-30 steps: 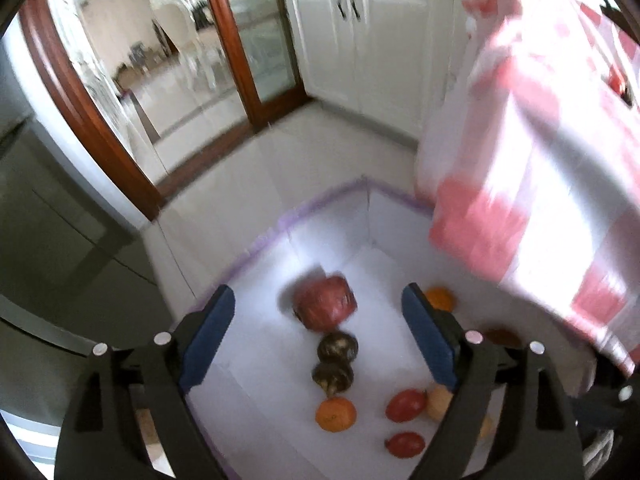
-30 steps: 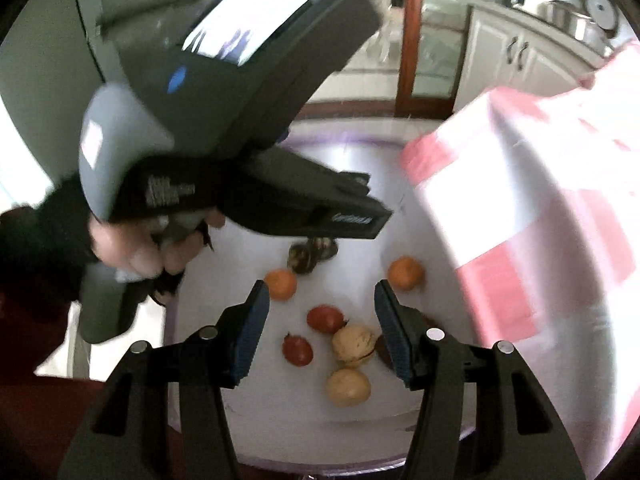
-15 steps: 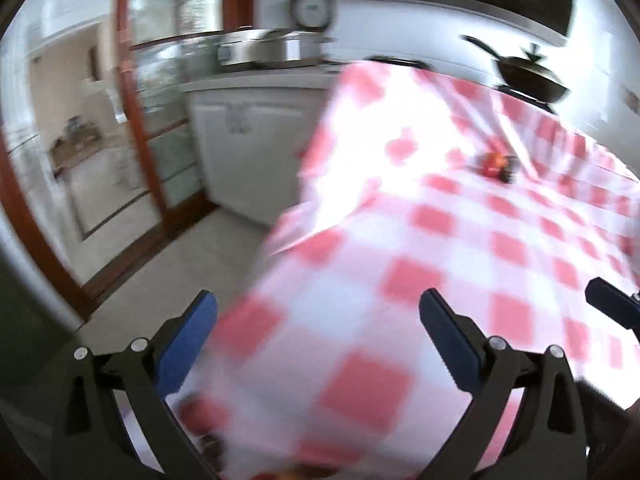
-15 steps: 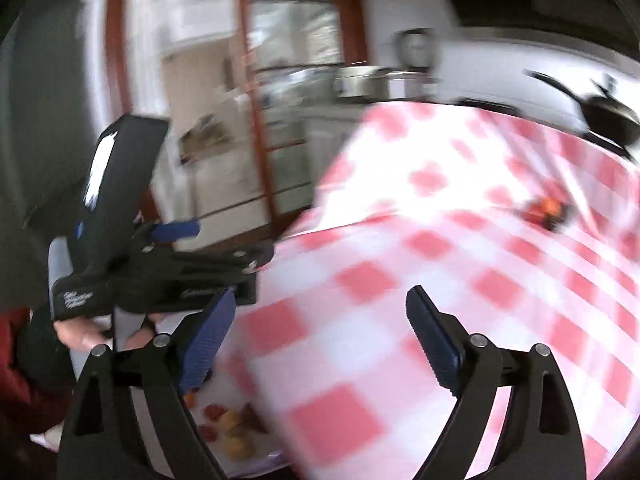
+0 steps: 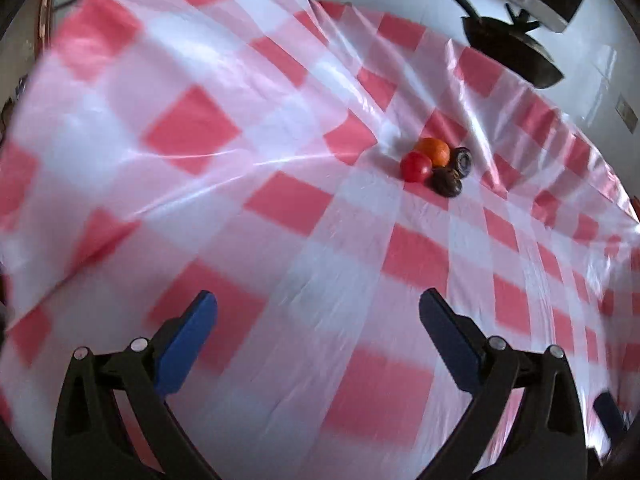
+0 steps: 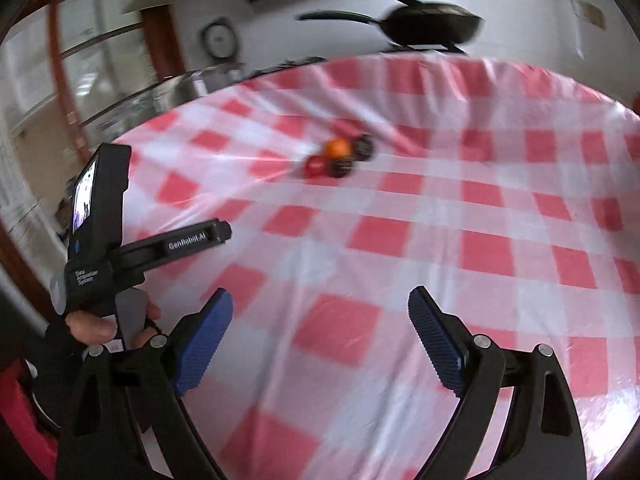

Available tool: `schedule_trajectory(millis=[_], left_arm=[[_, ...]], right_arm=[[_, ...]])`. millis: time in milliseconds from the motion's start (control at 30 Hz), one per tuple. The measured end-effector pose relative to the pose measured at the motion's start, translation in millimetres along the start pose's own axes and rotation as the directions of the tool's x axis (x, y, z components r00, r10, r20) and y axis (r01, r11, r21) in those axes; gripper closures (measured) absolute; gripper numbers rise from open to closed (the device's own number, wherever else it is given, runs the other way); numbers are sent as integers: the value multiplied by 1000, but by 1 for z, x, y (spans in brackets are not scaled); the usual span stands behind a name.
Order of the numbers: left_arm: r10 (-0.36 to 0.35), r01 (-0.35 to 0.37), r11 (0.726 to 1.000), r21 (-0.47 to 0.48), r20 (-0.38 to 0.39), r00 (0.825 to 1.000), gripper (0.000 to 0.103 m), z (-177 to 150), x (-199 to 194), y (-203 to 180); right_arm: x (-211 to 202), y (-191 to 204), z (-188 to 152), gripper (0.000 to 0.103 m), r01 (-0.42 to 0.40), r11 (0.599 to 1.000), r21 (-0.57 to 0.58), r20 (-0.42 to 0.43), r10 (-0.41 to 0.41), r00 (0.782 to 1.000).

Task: Organize fruits
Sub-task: 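Move both open tools back over the remaining fruits on the table, then grasp a dark brown plum with the right tool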

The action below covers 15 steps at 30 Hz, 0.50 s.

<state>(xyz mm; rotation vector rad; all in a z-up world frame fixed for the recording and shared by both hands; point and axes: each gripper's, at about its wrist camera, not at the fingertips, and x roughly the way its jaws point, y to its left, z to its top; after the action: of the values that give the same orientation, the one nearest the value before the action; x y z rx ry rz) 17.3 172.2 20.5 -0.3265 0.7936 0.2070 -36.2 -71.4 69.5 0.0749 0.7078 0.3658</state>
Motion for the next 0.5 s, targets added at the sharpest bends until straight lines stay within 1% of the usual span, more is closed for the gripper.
schedule_trajectory(millis=[100,200,267,300,367,433,500], left_arm=[[-24,24,1000,-18,-27,999,2,20,26,-13],[-52,52,999,-3,-21,998,2,35,41,-25],[-111,110,994,-15,-52,992,2,40,50,-26],[-121,120,993,-20,-42,992,2,41,50,-26],[-178,177,983,-40,-31,984,2,38,48,-22],[-212,212,977,-35,-20,977,2,37,45,-21],[-241,241,970,-28,-4,971,2,36,42,-22]], right_arm=[[12,-16,9,16,27,999,33,-16,-27,1000],[36,-27,21,16,60,998,31,-37,-59,998],[53,-31,27,16,74,997,27,-59,-73,996],[59,-32,30,16,79,997,24,-68,-77,995],[79,-36,39,16,91,996,15,-89,-89,992],[97,-38,48,16,99,995,9,-106,-97,990],[110,-39,59,16,87,996,11,-111,-85,990]])
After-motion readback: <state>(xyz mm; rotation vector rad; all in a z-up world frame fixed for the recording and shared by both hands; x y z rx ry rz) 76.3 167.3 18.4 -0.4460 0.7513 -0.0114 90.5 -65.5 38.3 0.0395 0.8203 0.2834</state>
